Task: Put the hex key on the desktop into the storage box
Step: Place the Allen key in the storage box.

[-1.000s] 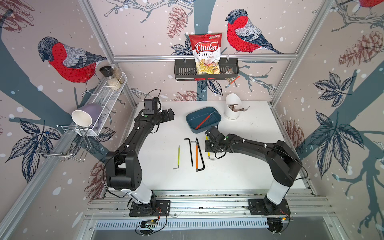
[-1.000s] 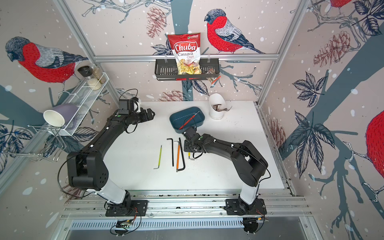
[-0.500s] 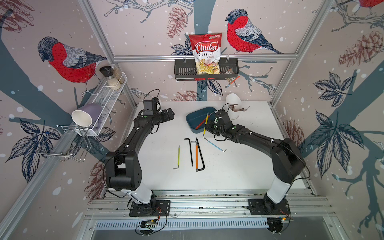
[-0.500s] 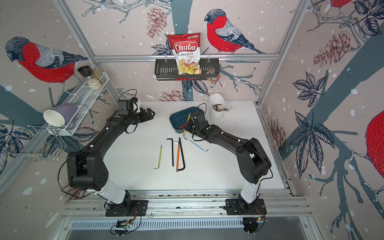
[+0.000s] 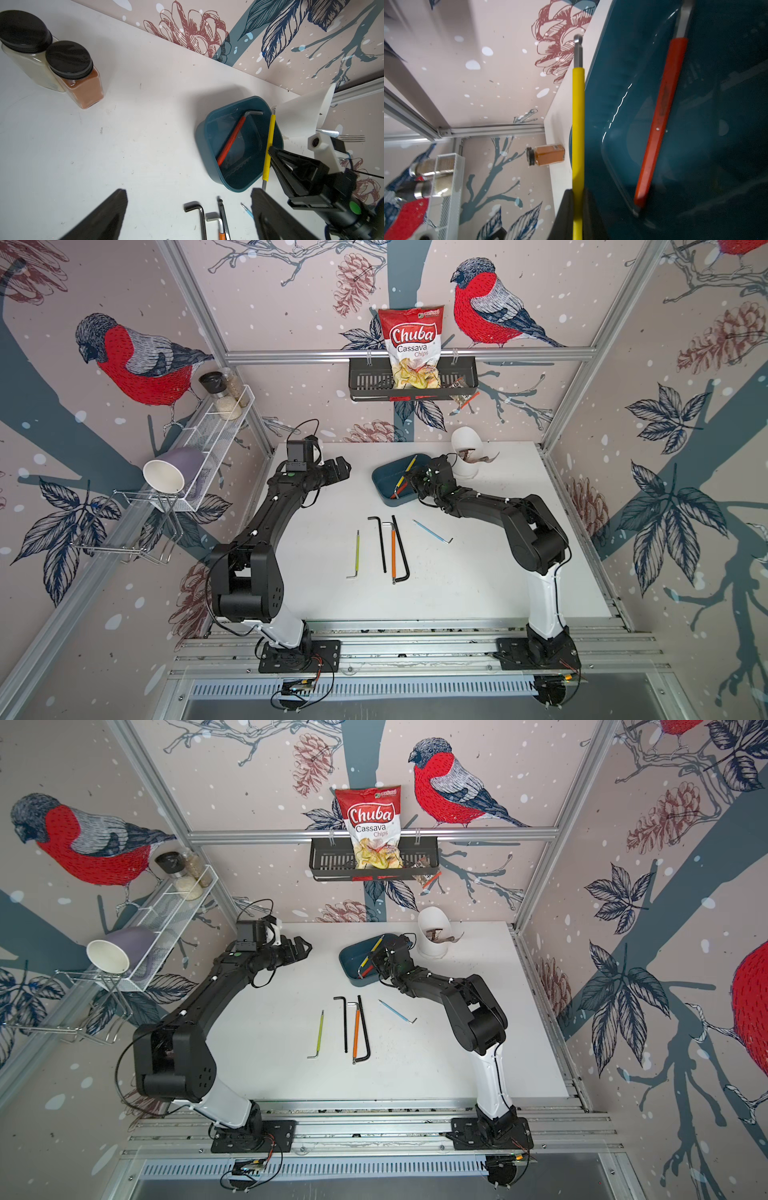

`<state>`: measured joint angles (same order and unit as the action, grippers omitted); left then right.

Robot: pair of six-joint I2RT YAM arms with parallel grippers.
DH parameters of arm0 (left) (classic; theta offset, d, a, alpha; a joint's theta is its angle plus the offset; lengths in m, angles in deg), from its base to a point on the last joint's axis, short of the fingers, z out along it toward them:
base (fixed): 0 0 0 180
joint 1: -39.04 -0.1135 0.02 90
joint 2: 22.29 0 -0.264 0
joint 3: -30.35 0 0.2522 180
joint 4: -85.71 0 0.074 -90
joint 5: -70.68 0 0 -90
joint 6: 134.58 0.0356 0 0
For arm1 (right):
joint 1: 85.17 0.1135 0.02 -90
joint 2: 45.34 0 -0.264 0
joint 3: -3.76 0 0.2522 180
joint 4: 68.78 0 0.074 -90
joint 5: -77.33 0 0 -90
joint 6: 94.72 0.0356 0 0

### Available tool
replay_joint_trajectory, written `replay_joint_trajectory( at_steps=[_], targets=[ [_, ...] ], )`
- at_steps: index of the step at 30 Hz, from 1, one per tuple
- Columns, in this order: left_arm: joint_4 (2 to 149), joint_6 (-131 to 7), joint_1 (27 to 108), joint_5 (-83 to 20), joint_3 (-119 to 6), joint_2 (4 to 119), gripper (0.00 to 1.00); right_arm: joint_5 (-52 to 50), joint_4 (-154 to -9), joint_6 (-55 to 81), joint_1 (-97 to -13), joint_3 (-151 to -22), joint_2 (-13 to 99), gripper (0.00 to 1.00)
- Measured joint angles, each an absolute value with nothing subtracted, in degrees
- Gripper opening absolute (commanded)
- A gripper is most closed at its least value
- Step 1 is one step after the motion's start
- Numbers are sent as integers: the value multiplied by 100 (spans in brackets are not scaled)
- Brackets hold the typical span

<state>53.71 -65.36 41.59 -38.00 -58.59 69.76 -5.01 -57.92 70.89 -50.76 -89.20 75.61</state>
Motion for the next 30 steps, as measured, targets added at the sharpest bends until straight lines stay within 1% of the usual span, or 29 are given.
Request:
replay_joint_trajectory(
  at_steps=[4,5,6,8,9,12,16,26,30],
  targets=[
    [5371,-6560,4159,-3848,-5857,6965,96,-606,-5464,7428,-5115,-8946,7707,0],
    [5377,-6560,4159,-3859,-5857,6965,96,-637,-5392,7513,-5128,-8972,7748,5],
    [5377,-6560,4157,-3859,-5857,6965,96,-639,-5339,7526,-5139,-9012,7803,13],
    [5377,-6560,4157,-3863,-5857,6965,96,-693,-5302,7657,-5150,-9084,7886,34],
    [5382,-6560,4157,-3863,-5857,6965,96,-715,-5276,7659,-5163,-9125,7939,39],
    [5382,-6562,4155,-3863,-5857,6965,96,-746,-5272,7662,-5194,-9197,8022,48],
    [5386,-6562,4152,-3863,-5857,6965,96,-783,-5302,7662,-5207,-9252,8030,53],
    [5388,-6560,4150,-3856,-5843,7018,96,-827,-5503,7600,-5222,-9398,7867,58],
    [5386,-6558,4150,-3852,-5852,7026,96,-822,-5846,7642,-5275,-9586,7971,62]
  ],
)
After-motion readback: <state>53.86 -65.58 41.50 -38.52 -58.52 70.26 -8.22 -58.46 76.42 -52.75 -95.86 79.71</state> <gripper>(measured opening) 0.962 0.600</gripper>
